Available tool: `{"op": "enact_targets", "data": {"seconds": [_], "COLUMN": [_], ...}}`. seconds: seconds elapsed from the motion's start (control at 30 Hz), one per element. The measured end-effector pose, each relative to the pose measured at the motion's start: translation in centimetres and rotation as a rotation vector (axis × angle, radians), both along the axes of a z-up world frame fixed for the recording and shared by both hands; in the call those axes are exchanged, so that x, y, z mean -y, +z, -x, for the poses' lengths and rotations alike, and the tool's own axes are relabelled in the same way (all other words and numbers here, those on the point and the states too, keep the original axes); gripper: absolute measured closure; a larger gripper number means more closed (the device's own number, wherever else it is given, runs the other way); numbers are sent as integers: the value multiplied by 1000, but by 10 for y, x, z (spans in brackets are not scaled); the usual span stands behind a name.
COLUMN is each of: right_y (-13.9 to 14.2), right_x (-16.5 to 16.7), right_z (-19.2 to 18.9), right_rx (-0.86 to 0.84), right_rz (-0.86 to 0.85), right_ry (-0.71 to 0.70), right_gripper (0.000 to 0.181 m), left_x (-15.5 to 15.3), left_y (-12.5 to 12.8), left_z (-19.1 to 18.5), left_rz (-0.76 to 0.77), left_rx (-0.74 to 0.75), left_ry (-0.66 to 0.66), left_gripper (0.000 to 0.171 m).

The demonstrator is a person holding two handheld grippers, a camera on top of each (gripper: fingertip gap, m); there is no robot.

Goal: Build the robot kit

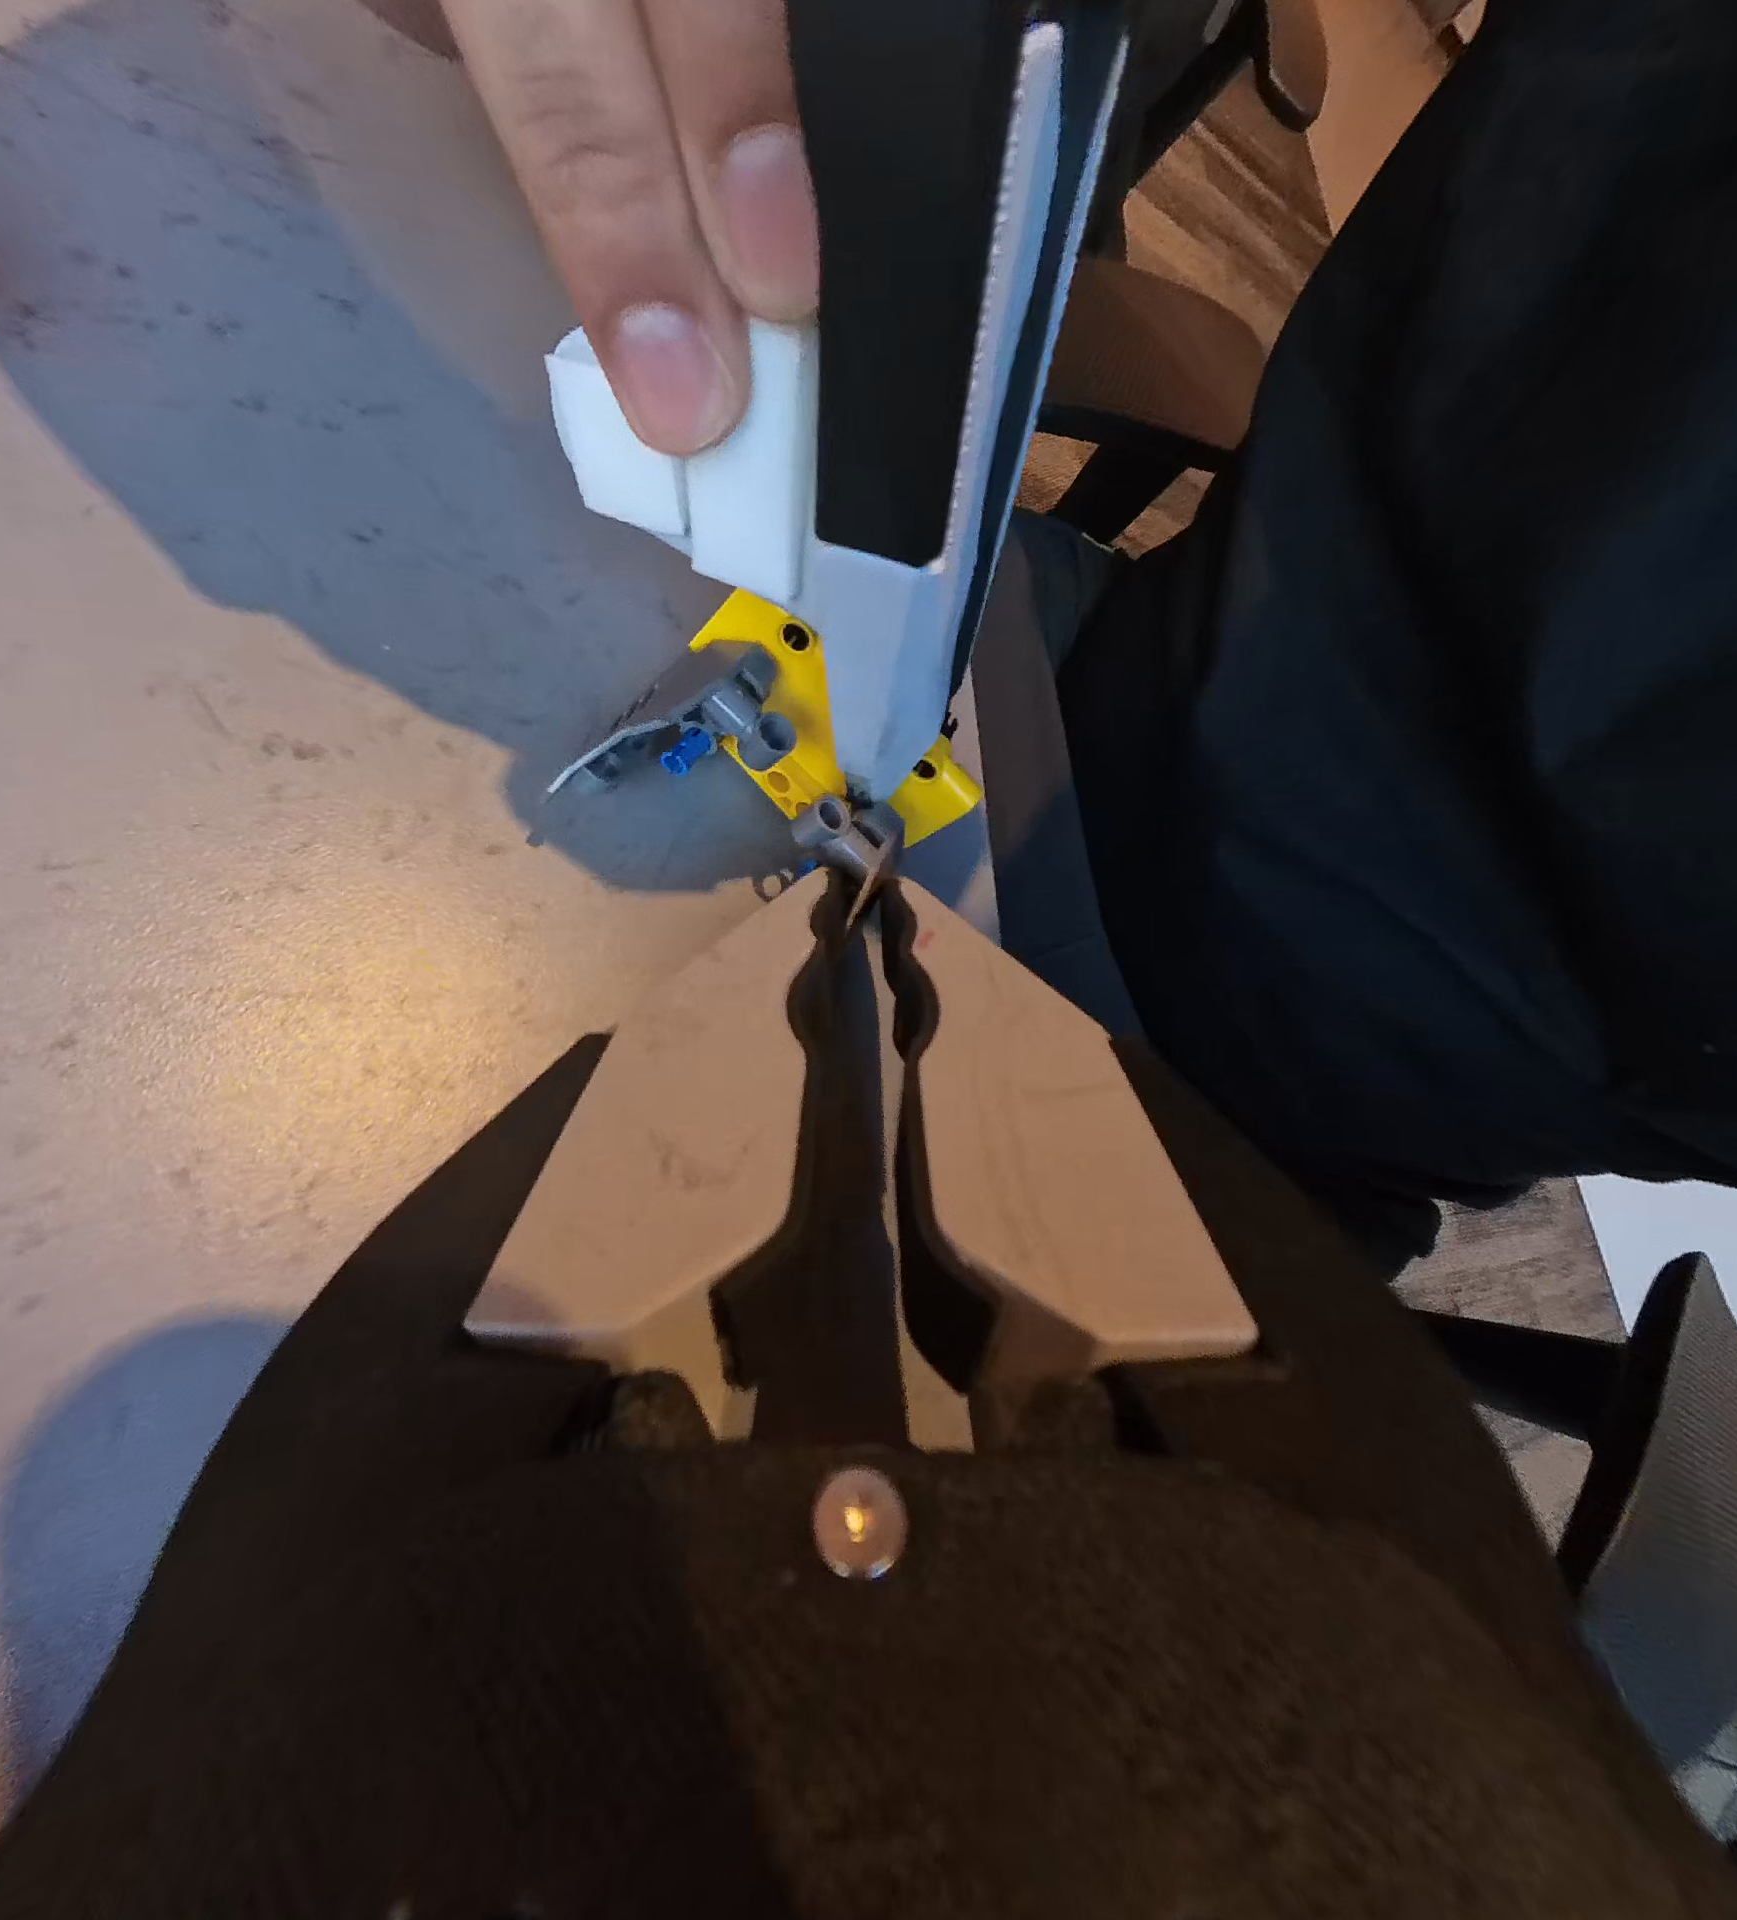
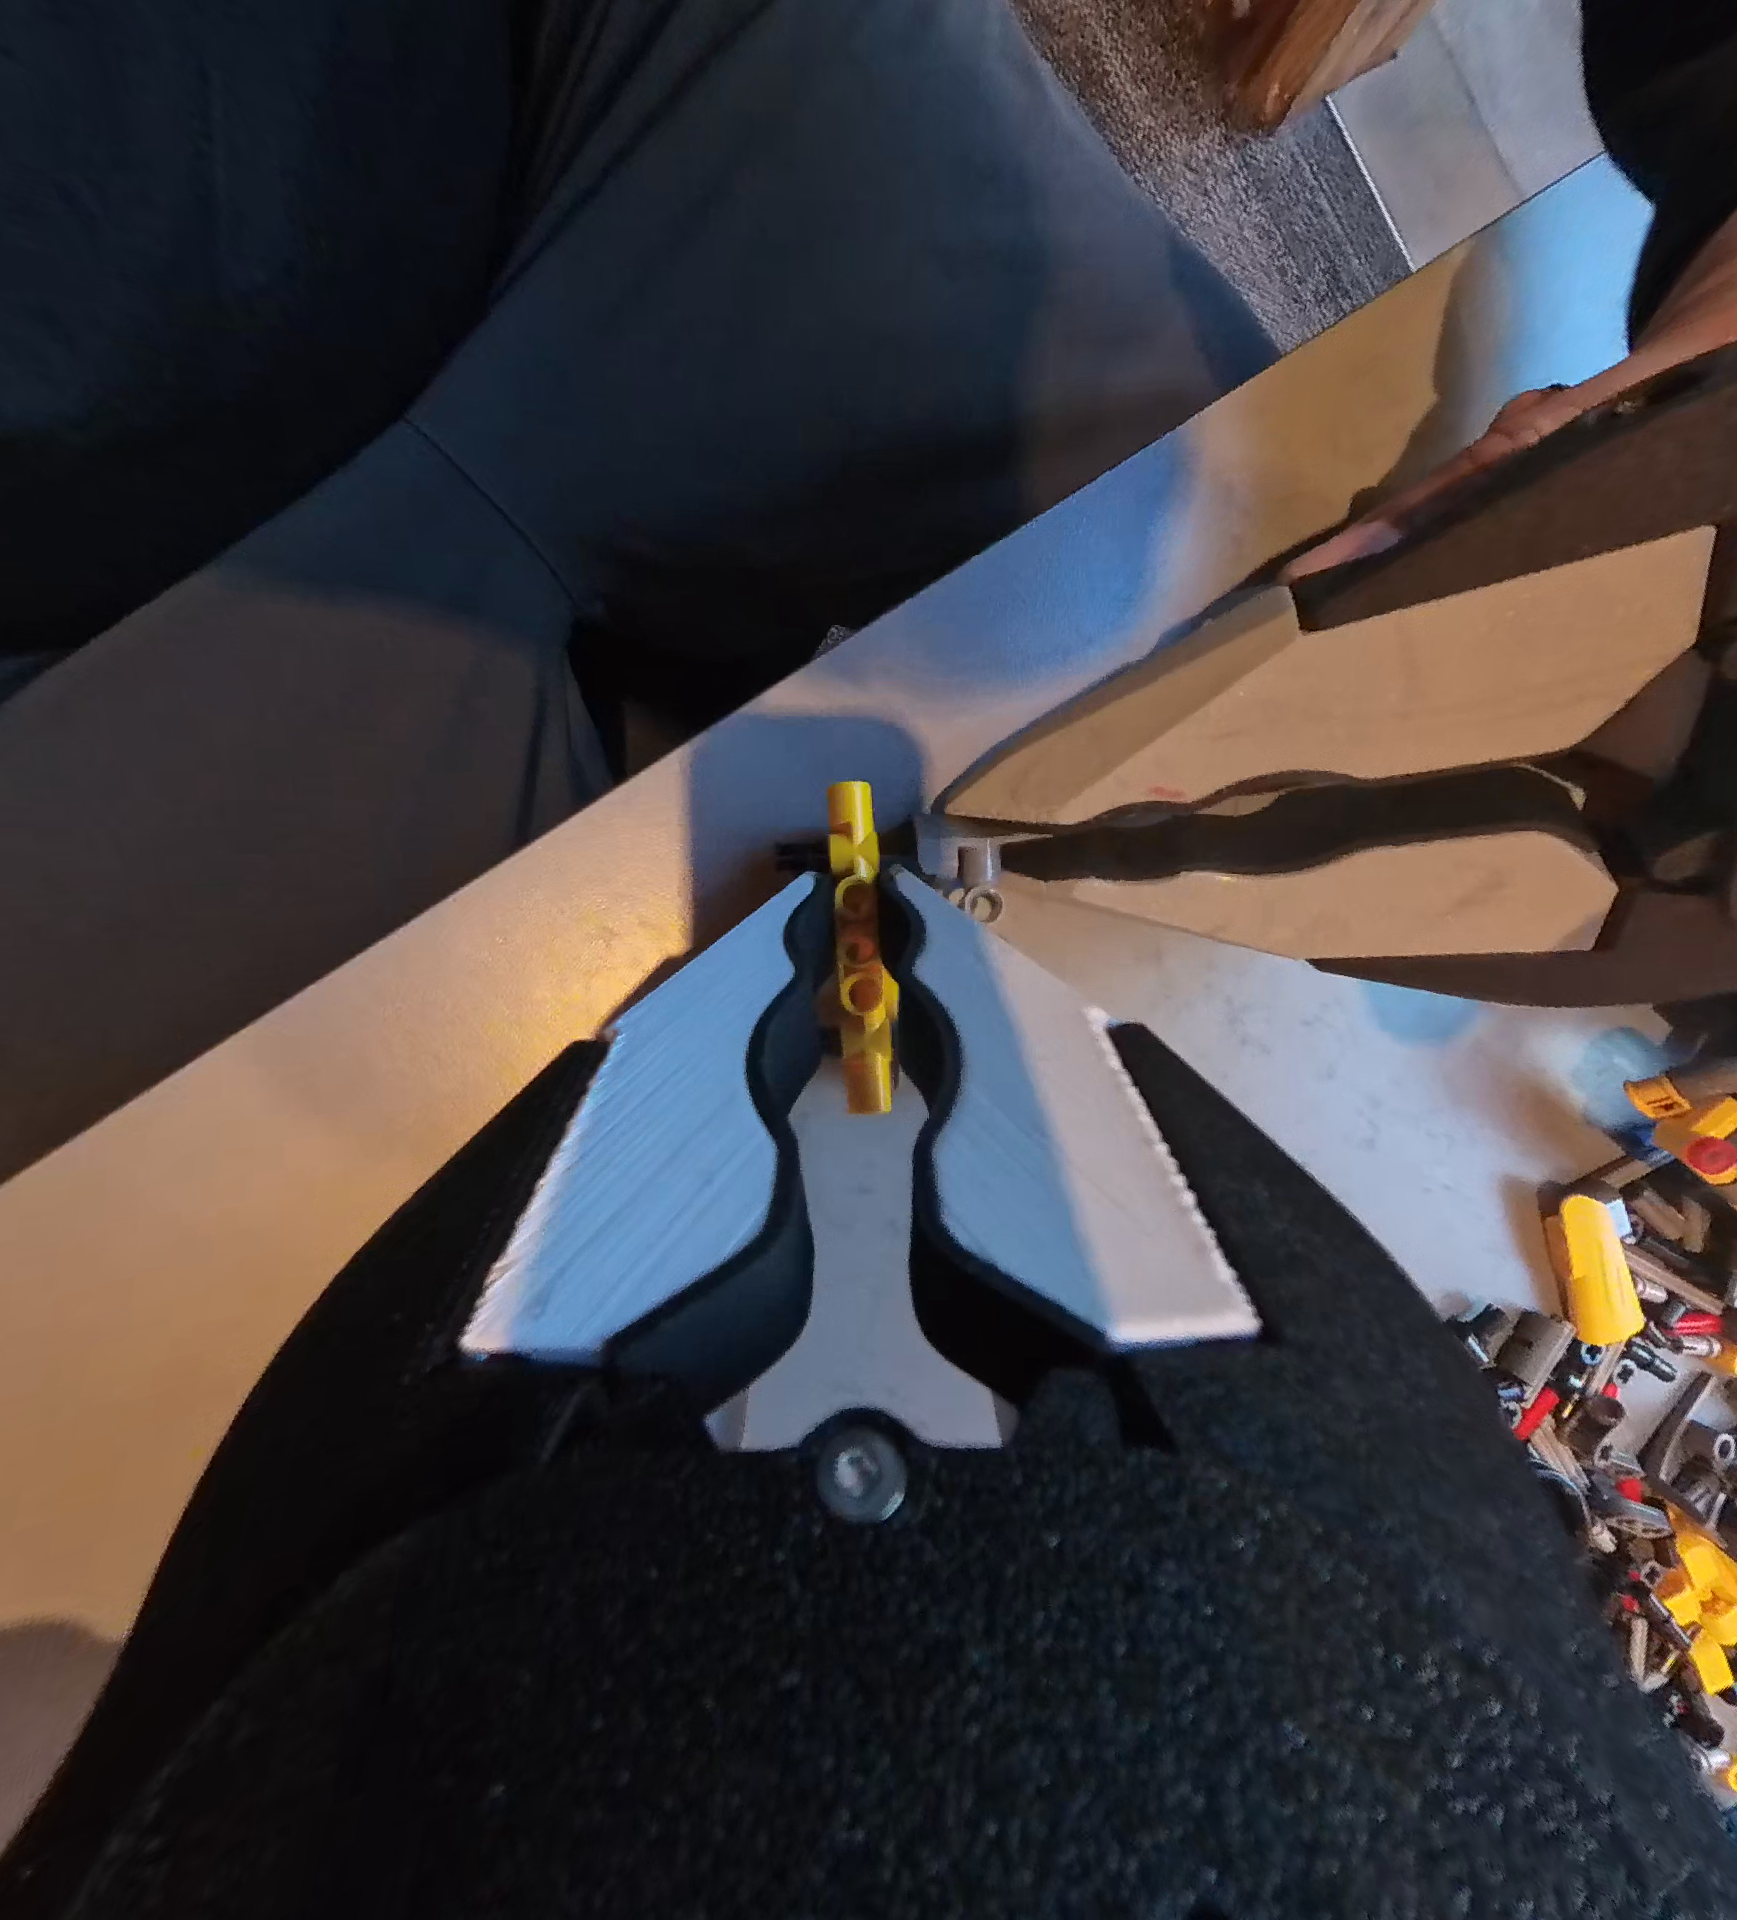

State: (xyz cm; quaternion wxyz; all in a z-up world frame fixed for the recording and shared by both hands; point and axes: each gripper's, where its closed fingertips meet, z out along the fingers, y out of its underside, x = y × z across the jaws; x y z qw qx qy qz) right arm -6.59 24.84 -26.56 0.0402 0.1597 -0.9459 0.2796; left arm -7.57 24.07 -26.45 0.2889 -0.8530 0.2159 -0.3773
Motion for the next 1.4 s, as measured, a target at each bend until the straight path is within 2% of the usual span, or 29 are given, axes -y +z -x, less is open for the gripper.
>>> {"op": "enact_targets", "data": {"seconds": [0.3, 0.4, 0.57, 0.73, 0.9, 1.03, 1.13, 1.2, 1.23, 1.3, 1.33, 1.4], "right_y": [0, 0, -1, -1, -1, -1, 0, 5, 9, 17, 20, 19], "right_x": [1, 0, 1, 0, 0, 2, -5, -15, -18, -22, -23, -28], "right_z": [2, 3, 3, 11, 10, 6, 14, 17, 16, 13, 12, 14], "right_rx": [83, 92, 19, 41, 45, 15, -45, -76, -73, -38, -22, -8], "right_rz": [21, 43, 7, 27, 31, 1, -30, -43, -29, 8, 31, 30], "right_ry": [-121, -159, -123, -174, -167, -156, -210, -262, -293, -372, -404, -481], "right_gripper": [173, 173, 174, 174, 174, 172, 161, 154, 142, 134, 134, 126], "left_x": [2, 2, 0, -2, -1, 3, 1, -2, -2, -6, -8, -11], "left_y": [0, 0, 2, 2, 1, 1, 1, 3, 5, 4, 5, 2], "left_z": [-1, -1, 0, 2, 2, -3, -4, -6, -6, -3, -2, 0], "left_rz": [45, 94, 261, 267, 243, 223, 177, 147, 143, 90, 48, 14], "left_rx": [24, 60, 256, 270, 234, 134, 106, 127, 137, 104, 85, 32], "left_ry": [-4, 73, 229, 275, 222, 107, 66, 78, 89, 136, 162, 199], "left_gripper": [168, 168, 169, 168, 168, 168, 164, 146, 143, 148, 171, 171]}}
